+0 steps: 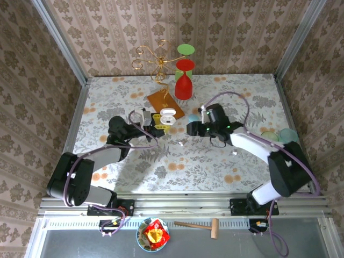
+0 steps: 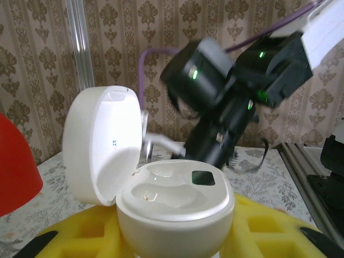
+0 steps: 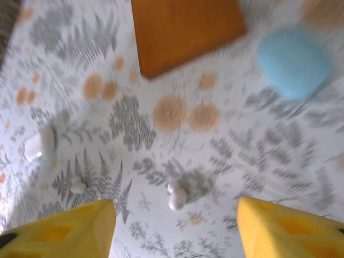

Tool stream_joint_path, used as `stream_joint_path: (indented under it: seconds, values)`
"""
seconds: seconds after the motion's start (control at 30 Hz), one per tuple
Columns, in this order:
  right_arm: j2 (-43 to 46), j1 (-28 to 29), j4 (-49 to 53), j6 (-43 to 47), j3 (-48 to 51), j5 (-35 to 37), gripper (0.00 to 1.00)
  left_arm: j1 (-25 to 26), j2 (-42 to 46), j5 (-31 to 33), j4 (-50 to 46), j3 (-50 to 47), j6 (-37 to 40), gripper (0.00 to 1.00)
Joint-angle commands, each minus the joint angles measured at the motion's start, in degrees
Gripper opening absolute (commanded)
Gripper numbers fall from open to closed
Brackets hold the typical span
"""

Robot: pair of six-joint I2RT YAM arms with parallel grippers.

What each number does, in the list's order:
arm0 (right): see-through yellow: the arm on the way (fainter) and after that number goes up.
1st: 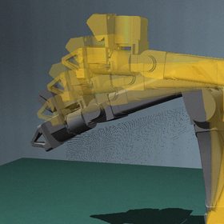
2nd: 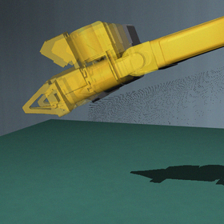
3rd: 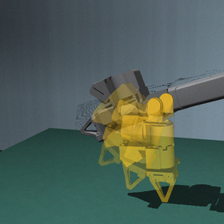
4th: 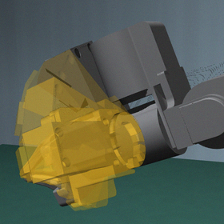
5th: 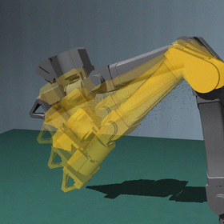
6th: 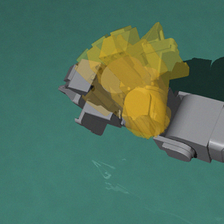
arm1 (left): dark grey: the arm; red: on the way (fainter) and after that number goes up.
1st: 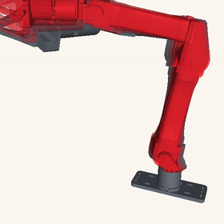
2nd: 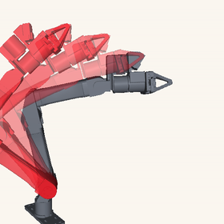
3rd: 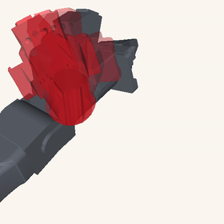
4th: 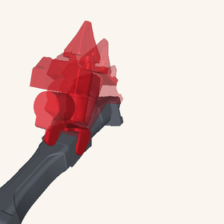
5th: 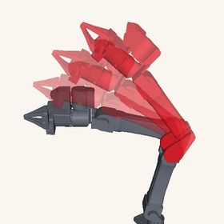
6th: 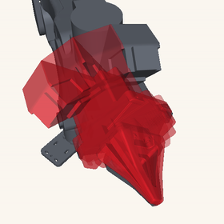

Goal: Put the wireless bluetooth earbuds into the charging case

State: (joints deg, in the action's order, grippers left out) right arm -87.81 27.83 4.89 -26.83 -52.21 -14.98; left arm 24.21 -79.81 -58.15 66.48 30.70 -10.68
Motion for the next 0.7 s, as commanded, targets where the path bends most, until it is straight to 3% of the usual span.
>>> stream_joint_path:
  seconds: [0.0,0.2,0.67]
  values:
    - [-4.65,3.04,-0.2,-6.6,-2.28,1.84,0.56,-0.56,2.34,0.4,0.79,-0.51,2.09,0.28]
    - [-11.27,6.92,0.24,-9.6,-4.84,1.9,0.48,-0.56,4.33,0.51,-2.47,-0.81,4.15,0.28]
    - [-18.11,13.03,-0.67,-12.43,-8.75,0.53,0.46,-0.48,5.19,0.58,-2.04,-1.26,3.56,0.28]
